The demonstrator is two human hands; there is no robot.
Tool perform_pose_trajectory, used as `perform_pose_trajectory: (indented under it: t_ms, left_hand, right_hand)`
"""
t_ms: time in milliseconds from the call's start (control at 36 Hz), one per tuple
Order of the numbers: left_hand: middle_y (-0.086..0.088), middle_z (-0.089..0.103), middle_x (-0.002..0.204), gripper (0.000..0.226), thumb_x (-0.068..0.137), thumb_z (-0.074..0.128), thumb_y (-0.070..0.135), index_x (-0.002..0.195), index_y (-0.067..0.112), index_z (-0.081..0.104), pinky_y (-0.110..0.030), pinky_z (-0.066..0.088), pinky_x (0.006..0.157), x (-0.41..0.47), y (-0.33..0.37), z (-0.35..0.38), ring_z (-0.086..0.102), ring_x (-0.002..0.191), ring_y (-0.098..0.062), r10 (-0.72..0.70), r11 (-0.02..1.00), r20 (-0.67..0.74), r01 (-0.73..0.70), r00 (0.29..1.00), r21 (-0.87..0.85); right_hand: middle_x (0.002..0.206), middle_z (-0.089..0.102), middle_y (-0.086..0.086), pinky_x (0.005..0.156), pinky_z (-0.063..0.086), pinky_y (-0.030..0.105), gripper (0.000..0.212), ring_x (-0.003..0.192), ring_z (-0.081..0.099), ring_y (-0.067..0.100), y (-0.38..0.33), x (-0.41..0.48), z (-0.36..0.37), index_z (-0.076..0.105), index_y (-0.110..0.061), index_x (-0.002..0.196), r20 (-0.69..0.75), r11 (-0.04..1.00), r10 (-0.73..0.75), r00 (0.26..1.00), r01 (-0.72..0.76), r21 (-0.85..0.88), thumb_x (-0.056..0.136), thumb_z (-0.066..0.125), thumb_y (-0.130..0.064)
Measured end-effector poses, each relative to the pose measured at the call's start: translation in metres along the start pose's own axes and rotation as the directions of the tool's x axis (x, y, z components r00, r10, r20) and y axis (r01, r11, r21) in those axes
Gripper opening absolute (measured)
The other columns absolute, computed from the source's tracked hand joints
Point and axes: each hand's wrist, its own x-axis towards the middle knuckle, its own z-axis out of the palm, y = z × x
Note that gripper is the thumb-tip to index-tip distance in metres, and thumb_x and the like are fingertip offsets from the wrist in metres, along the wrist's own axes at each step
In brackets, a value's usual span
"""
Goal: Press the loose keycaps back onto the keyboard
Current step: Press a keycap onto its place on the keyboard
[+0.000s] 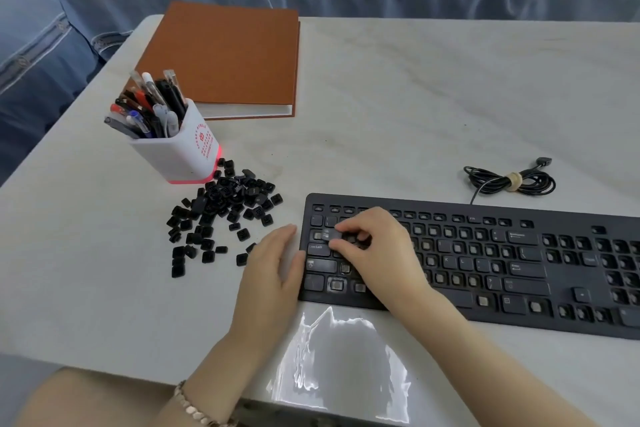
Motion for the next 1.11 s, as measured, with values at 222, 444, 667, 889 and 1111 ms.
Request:
perform_pose_trajectory:
  t_ms: [222,444,667,889,1111]
  left_hand:
    - [0.009,0.058,0.125,0.053,0.089,0.035,0.040,0.133,0.016,0.050,-0.032,0.037,0.102,0.003,-0.023,0.011,0.051,0.115,-0.008,0.143,0.984,0.044,-0.147,0.989,0.105]
    - [0.016,0.052,0.118,0.051,0.091,0.034,0.036,0.135,0.015,0.048,-0.024,0.032,0.095,0.002,-0.025,0.013,0.048,0.112,-0.004,0.189,0.972,0.014,-0.189,0.982,0.138]
    - [0.007,0.059,0.121,0.048,0.092,0.036,0.033,0.134,0.013,0.049,-0.032,0.039,0.095,0.002,-0.026,0.014,0.050,0.111,-0.008,0.211,0.965,-0.002,-0.208,0.977,0.162]
    - [0.007,0.060,0.121,0.046,0.094,0.033,0.035,0.135,0.017,0.046,-0.036,0.041,0.094,0.003,-0.027,0.014,0.053,0.111,-0.011,0.219,0.959,0.018,-0.219,0.975,0.177]
    - [-0.002,0.048,0.141,0.041,0.095,0.034,0.023,0.133,0.020,0.049,-0.023,0.029,0.089,0.001,-0.020,0.017,0.047,0.119,-0.011,0.367,0.858,0.046,-0.357,0.929,0.370]
  right_hand:
    - [0.096,0.046,-0.013,0.090,0.040,0.028,0.021,0.100,0.048,0.009,-0.004,0.016,0.014,0.067,-0.025,0.106,0.075,0.977,0.010,0.997,0.007,-0.215,0.085,0.065,-0.031]
    - [0.098,0.050,-0.013,0.083,0.037,0.022,0.022,0.101,0.046,0.007,-0.001,0.016,0.014,0.068,-0.025,0.106,0.082,0.969,-0.018,0.996,0.038,-0.246,0.086,0.064,-0.032]
    - [0.104,0.055,-0.012,0.080,0.035,0.021,0.022,0.106,0.044,0.006,-0.002,0.017,0.016,0.068,-0.028,0.106,0.073,0.964,-0.037,0.997,0.054,-0.259,0.085,0.063,-0.035]
    - [0.114,0.051,-0.009,0.082,0.037,0.025,0.028,0.113,0.042,0.011,-0.008,0.017,0.016,0.062,-0.030,0.117,0.121,0.911,-0.056,0.991,0.101,-0.400,0.091,0.054,-0.037]
    - [0.103,0.054,-0.010,0.082,0.037,0.022,0.021,0.102,0.046,0.010,-0.003,0.017,0.013,0.068,-0.029,0.107,0.125,0.937,-0.098,0.987,0.134,-0.322,0.087,0.062,-0.033]
